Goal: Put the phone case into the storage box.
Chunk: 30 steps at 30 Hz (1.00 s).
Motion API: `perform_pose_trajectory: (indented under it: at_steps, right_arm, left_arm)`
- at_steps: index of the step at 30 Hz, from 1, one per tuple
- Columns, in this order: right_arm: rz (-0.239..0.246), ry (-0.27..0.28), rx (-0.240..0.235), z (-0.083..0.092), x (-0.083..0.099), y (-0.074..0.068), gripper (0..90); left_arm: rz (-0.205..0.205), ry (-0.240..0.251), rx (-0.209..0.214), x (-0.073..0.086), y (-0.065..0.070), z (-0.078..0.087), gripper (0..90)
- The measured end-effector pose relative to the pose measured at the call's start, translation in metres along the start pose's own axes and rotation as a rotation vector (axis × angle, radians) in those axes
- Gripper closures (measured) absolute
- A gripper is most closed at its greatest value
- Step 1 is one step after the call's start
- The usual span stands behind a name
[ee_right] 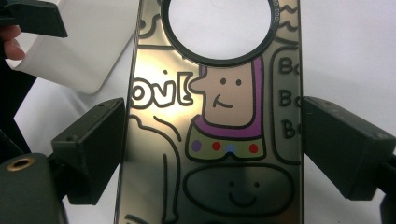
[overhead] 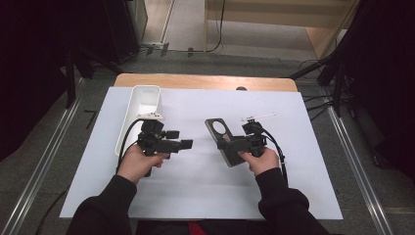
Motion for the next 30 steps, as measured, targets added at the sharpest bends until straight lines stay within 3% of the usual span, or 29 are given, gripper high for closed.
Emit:
perform_pose_trajectory:
  at_steps: [8,12,24,30]
  right_arm:
    - [-0.018,0.004,0.006,-0.002,0.003,0.002,9.7]
    - [-0.020,0.015,0.012,-0.003,0.004,0.001,9.7]
    - [-0.024,0.031,0.038,-0.009,0.008,-0.006,9.7]
    - [-0.041,0.049,0.059,-0.009,0.009,-0.009,9.7]
  left_arm:
    - [0.013,-0.002,-0.001,-0.008,-0.004,-0.011,21.0]
    - [0.048,0.003,-0.004,-0.009,-0.007,-0.014,21.0]
    - [0.038,0.027,-0.033,-0.010,-0.012,-0.022,20.8]
    - [0.061,0.013,-0.061,-0.015,-0.014,-0.025,20.8]
Point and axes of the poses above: each handheld gripper's, and its own axes: z roughly backward along the jaws, x roughly out of its underside, y roughly to its right, the point moved 1 cm from there along -z, roughly forward along the jaws, and after that the axes turned 12 degrees about x, right-handed, at the moved point
